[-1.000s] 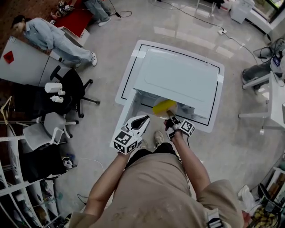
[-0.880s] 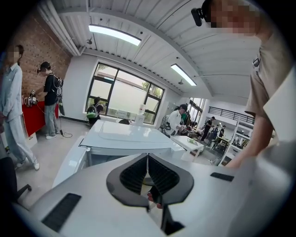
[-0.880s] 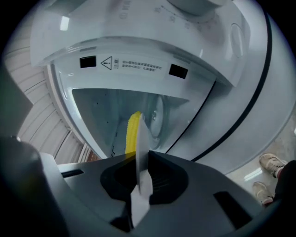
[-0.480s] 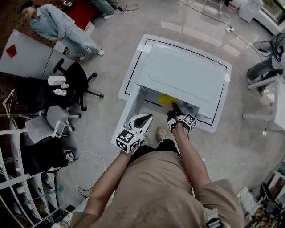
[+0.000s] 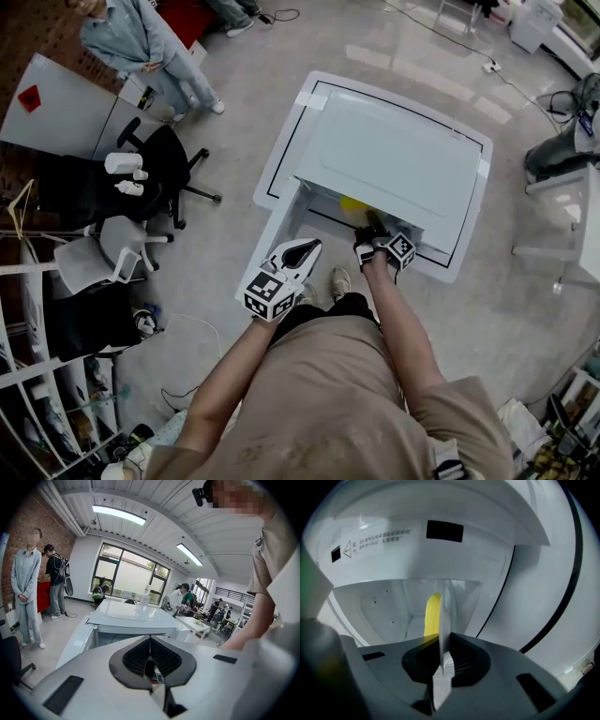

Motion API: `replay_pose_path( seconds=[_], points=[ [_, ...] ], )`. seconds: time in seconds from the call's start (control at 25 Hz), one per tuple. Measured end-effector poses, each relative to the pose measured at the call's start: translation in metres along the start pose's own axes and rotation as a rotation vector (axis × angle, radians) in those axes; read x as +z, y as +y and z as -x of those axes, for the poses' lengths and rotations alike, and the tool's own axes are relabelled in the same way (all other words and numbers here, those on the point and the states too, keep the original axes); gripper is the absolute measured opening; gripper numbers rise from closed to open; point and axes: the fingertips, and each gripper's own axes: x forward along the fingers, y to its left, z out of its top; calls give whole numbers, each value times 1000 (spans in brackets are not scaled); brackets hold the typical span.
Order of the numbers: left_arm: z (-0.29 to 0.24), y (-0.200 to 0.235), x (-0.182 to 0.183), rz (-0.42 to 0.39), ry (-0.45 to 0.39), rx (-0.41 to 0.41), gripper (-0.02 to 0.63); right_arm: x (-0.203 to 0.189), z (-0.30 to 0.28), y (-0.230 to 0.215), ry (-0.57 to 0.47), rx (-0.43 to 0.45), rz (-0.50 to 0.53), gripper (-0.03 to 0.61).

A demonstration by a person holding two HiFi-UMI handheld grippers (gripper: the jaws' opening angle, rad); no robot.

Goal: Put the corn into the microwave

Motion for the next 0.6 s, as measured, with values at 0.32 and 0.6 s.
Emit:
replay_pose_path(
  seconds=[0.32, 0.6],
  points=[
    [4, 2, 7, 2, -18, 4, 2, -2, -9, 0, -5, -28, -28, 28],
    [8, 1, 5, 2, -19, -4, 2, -15, -13, 0, 65, -44, -15, 53]
  ],
)
